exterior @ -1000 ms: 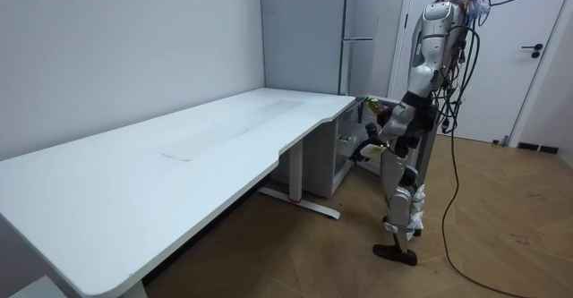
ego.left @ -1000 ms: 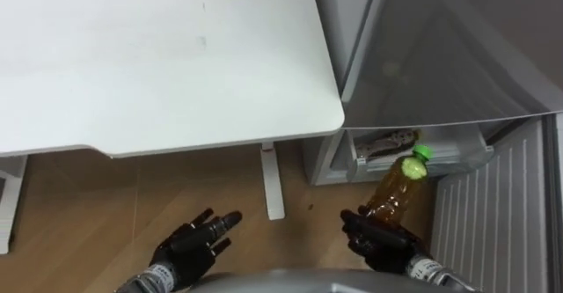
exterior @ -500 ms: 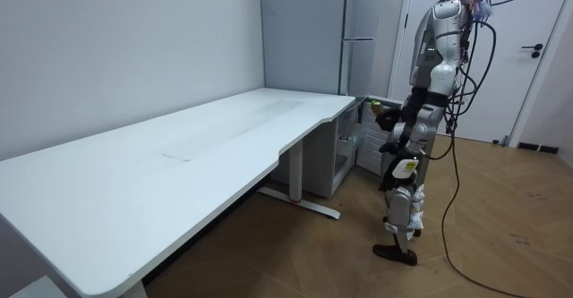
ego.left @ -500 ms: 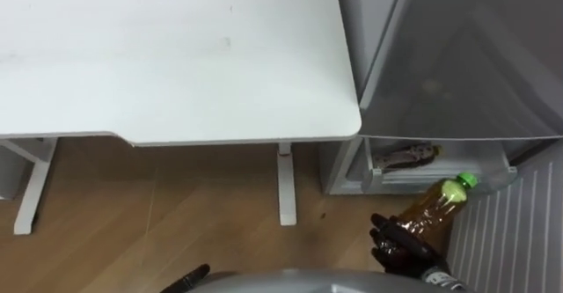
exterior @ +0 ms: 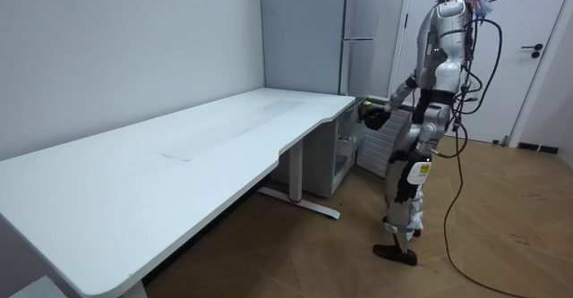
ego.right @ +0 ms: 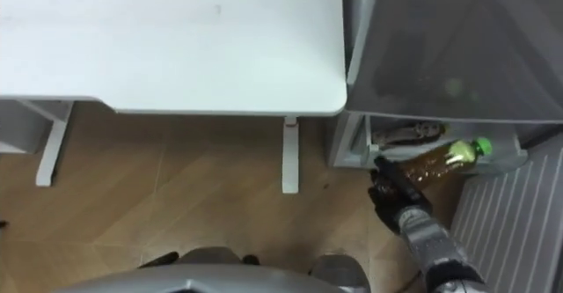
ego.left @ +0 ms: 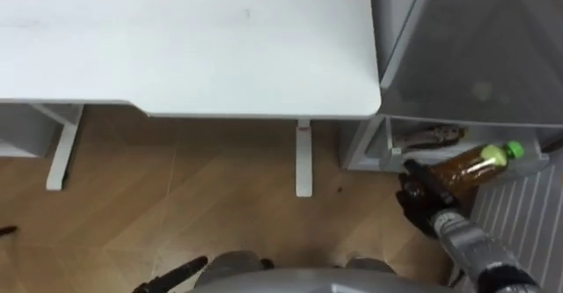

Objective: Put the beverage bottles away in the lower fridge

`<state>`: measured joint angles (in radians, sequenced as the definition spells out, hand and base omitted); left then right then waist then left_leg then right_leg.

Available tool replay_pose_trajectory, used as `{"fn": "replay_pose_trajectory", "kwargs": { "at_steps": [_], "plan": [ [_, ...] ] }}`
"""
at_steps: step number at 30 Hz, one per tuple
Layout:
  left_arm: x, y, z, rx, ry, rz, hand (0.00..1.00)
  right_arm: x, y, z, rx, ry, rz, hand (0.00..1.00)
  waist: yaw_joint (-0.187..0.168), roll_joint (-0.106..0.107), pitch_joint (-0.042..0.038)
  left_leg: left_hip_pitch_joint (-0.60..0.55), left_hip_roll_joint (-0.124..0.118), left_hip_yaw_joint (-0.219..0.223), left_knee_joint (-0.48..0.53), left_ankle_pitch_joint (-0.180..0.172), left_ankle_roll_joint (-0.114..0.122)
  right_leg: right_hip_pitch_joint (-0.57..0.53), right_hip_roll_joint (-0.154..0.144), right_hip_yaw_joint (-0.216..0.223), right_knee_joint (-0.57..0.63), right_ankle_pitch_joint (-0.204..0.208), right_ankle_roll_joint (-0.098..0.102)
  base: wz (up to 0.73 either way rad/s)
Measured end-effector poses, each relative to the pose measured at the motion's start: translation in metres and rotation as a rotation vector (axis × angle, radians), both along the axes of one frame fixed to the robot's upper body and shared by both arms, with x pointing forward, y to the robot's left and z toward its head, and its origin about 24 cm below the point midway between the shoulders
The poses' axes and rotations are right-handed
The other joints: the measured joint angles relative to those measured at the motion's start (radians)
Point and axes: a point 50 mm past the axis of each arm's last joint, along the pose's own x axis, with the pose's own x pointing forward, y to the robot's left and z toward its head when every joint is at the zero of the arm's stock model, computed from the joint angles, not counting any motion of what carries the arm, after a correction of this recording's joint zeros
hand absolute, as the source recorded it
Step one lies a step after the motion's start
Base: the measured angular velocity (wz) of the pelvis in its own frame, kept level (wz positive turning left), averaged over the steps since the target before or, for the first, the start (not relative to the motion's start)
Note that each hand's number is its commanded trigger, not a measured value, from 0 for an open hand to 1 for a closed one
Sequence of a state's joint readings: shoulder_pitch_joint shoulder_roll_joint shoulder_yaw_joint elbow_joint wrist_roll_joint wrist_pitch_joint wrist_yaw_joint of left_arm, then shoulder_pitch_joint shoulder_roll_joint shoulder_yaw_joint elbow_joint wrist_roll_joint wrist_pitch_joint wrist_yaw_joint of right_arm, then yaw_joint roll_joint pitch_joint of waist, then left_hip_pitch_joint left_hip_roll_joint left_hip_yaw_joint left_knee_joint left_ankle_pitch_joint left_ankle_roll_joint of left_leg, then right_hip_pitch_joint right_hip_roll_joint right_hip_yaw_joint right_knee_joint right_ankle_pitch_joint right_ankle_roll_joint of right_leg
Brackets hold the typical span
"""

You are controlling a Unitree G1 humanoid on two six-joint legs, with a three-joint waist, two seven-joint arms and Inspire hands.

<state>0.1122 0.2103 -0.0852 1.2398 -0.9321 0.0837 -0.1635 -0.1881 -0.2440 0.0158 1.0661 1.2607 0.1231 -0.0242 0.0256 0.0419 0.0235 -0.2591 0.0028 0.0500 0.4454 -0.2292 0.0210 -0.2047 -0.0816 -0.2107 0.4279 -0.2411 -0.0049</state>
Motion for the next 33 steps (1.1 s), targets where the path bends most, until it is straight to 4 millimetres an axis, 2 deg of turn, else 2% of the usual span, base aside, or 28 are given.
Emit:
{"fn": "replay_pose_trajectory", "kwargs": {
  "at_steps": [3, 6, 8, 12, 15, 22, 24, 26, 33],
  "plan": [
    [0.024, 0.000, 0.003, 0.007, -0.047, -0.008, 0.00, 0.025, -0.002, 0.011, 0.007, -0.039, -0.042, 1.00, 0.012, -0.006, 0.0063, -0.102, -0.001, -0.001, 0.039, 0.002, 0.003, -0.107, -0.007, 0.007, 0.060, -0.013, -0.003, 0.04],
    [0.042, 0.000, 0.005, 0.019, -0.062, -0.017, 0.00, 0.035, -0.014, 0.020, -0.026, -0.027, -0.065, 1.00, 0.037, -0.014, 0.0118, -0.192, -0.011, -0.002, 0.059, 0.019, 0.009, -0.209, -0.021, 0.014, 0.111, -0.014, -0.005, 0.07],
    [0.049, 0.000, 0.006, 0.029, -0.068, -0.017, 0.00, 0.041, -0.021, 0.027, -0.046, -0.034, -0.076, 1.00, 0.043, -0.014, 0.0122, -0.238, -0.017, -0.005, 0.070, 0.027, 0.011, -0.257, -0.033, 0.009, 0.136, -0.016, -0.007, 0.12],
    [0.060, 0.003, 0.009, 0.056, -0.076, -0.016, 0.00, 0.051, -0.036, 0.039, -0.084, -0.050, -0.094, 1.00, 0.065, -0.028, 0.0226, -0.300, -0.017, 0.000, 0.099, 0.030, 0.013, -0.327, -0.055, 0.009, 0.185, -0.028, -0.013, 0.04],
    [0.066, 0.004, 0.010, 0.074, -0.086, -0.020, 0.00, 0.065, -0.036, 0.050, -0.096, -0.077, -0.092, 1.00, 0.067, -0.039, 0.0284, -0.355, -0.017, -0.002, 0.121, 0.030, 0.013, -0.382, -0.055, 0.009, 0.206, -0.029, -0.014, 0.03],
    [0.076, 0.007, 0.013, 0.107, -0.098, -0.015, 0.00, 0.086, -0.038, 0.069, -0.136, -0.114, -0.073, 1.00, 0.075, -0.053, 0.0336, -0.472, -0.020, -0.001, 0.175, 0.029, 0.013, -0.499, -0.064, 0.007, 0.262, -0.032, -0.020, 0.02],
    [0.075, 0.006, 0.013, 0.127, -0.073, -0.036, 0.00, 0.087, -0.044, 0.074, -0.144, -0.124, -0.087, 1.00, 0.080, -0.056, 0.0344, -0.493, -0.033, -0.001, 0.186, 0.029, 0.014, -0.526, -0.075, 0.006, 0.287, -0.043, -0.019, 0.09],
    [0.074, 0.007, 0.012, 0.147, -0.051, -0.040, 0.00, 0.091, -0.047, 0.079, -0.140, -0.134, -0.110, 1.00, 0.090, -0.057, 0.0352, -0.505, -0.034, -0.001, 0.190, 0.030, 0.014, -0.541, -0.076, 0.011, 0.296, -0.043, -0.019, 0.00],
    [0.073, 0.009, 0.013, 0.186, -0.020, -0.056, 0.00, 0.113, -0.045, 0.102, -0.076, -0.194, -0.160, 1.00, 0.082, -0.064, 0.0354, -0.528, -0.032, -0.006, 0.214, 0.029, 0.014, -0.556, -0.085, 0.006, 0.324, -0.052, -0.025, 0.03]
  ]
}}
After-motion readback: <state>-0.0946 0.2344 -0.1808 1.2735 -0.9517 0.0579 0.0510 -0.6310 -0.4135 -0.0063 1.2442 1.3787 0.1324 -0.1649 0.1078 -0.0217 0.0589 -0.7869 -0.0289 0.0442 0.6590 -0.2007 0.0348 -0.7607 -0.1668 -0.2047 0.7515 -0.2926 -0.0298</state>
